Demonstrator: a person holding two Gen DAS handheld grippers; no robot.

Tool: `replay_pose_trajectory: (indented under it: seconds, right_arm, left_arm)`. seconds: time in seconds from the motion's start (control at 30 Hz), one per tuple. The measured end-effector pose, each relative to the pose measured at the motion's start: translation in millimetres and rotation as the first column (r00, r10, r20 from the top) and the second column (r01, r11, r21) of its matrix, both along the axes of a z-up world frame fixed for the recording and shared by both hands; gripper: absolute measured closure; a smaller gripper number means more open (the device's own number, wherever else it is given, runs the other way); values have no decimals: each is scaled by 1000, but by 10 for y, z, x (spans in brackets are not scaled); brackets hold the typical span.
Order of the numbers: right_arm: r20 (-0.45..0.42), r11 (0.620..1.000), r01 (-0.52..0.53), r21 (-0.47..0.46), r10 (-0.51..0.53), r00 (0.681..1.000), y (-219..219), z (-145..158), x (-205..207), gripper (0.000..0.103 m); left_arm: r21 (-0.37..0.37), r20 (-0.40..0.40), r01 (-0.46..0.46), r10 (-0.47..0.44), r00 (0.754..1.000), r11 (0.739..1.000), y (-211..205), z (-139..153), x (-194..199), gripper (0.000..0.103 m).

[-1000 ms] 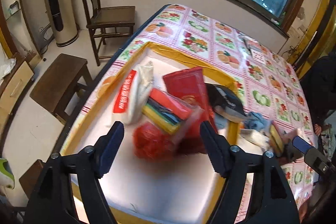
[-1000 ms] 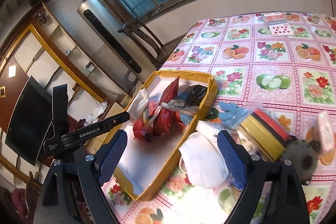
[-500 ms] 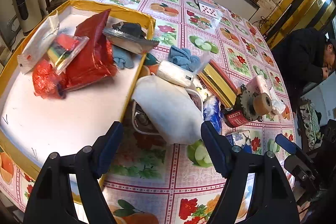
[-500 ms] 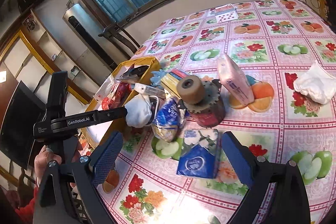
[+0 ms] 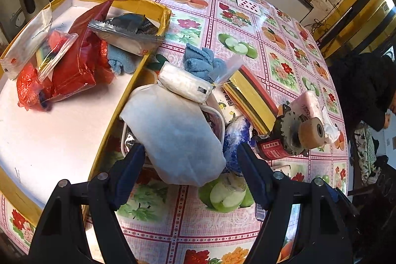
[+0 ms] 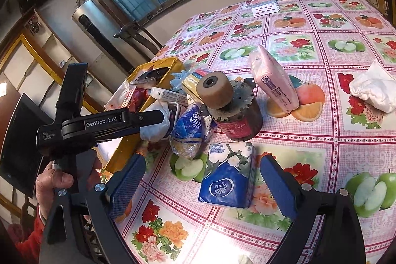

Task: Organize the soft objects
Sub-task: 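Move both grippers back from the box lid to the pile, then grasp the blue Vinda tissue pack with the right gripper while the left grasps the white cloth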

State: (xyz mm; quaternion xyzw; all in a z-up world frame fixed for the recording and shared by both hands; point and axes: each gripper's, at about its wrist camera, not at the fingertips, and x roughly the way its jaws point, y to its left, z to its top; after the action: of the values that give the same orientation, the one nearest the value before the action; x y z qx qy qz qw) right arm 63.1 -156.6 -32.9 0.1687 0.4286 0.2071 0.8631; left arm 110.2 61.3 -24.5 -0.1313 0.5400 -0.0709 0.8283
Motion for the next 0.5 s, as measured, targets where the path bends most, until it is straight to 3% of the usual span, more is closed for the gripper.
replay_pose_trajectory:
  seconds: [0.2, 0.4, 0.5]
  right_arm:
    - [-27, 998, 18, -57, -20, 999, 53, -87, 55, 10]
    - [-56, 991, 10, -133, -17, 998, 155, -182, 127, 30]
    - [-79, 988, 13, -156, -26, 997, 184, -261, 157, 32]
  left_arm:
    - [13, -13, -4, 4, 1000, 1000, -46, -68, 56, 27]
    - [22, 0, -24, 24, 1000, 999, 1, -74, 72, 27]
    - [31, 4, -16, 16, 1000, 999, 0, -78, 69, 27]
